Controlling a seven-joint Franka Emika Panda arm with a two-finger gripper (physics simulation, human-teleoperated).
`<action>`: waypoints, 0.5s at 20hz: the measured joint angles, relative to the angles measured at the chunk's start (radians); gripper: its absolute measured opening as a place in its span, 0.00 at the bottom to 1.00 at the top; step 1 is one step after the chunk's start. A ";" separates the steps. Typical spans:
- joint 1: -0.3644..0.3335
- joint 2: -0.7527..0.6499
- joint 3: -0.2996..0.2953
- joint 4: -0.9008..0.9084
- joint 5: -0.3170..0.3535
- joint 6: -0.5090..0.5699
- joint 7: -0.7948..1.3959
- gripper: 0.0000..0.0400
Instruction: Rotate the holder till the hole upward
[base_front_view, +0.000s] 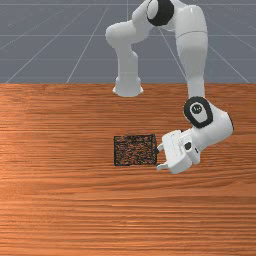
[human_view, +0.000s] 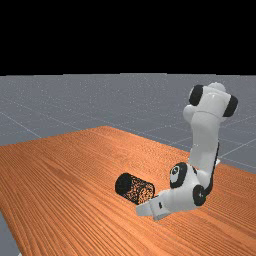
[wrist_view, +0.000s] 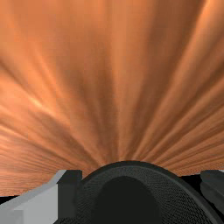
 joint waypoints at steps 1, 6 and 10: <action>-0.005 -0.023 0.005 -0.021 0.004 0.015 -0.009 1.00; 0.001 -0.048 -0.008 0.008 0.001 -0.044 -0.048 1.00; -0.041 -0.055 -0.011 -0.006 -0.006 -0.028 -0.129 1.00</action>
